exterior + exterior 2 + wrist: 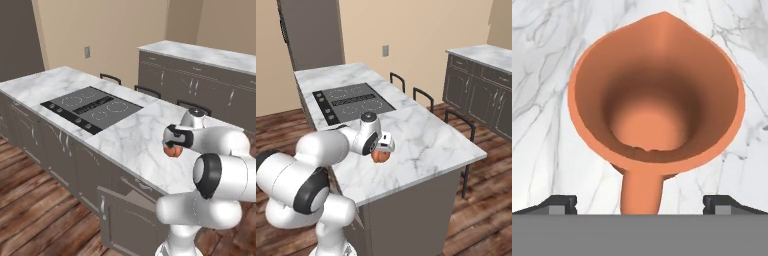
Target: Pick the kettle and jug and place them in the sink. Then turn on the water.
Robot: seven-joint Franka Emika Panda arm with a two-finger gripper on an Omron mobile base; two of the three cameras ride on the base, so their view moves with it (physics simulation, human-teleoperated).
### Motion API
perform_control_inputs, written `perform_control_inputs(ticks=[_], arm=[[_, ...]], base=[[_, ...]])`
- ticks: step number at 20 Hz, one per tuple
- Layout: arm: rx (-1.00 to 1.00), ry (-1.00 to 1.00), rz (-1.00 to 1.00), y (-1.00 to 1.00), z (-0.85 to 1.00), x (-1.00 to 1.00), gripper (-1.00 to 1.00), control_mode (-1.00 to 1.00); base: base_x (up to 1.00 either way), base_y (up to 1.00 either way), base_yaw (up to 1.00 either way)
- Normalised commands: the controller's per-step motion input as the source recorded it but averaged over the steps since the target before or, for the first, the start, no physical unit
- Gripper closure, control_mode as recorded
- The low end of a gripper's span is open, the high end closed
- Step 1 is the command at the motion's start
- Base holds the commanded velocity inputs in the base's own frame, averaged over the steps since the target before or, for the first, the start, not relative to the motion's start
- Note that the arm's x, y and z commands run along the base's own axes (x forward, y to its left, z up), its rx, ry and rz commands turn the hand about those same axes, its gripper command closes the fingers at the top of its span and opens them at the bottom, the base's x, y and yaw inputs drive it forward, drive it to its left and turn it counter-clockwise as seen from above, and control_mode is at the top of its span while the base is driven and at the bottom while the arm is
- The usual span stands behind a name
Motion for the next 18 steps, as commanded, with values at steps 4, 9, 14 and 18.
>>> perform_control_inputs(ticks=[4,9,14,18], arm=[[0.00,0.00,0.00,0.00,-0.18,0.15,-1.00,-1.00],[0.00,0.00,0.00,0.00,-0.21,0.12,-1.00,-1.00],[0.00,0.00,0.00,0.00,-0.12,0.04,-1.00,-1.00],[0.00,0.00,0.00,0.00,0.00,0.00,-1.00,-1.00]], base=[[0.00,0.00,0.00],[0.00,0.00,0.00],[0.00,0.00,0.00],[0.00,0.00,0.00]])
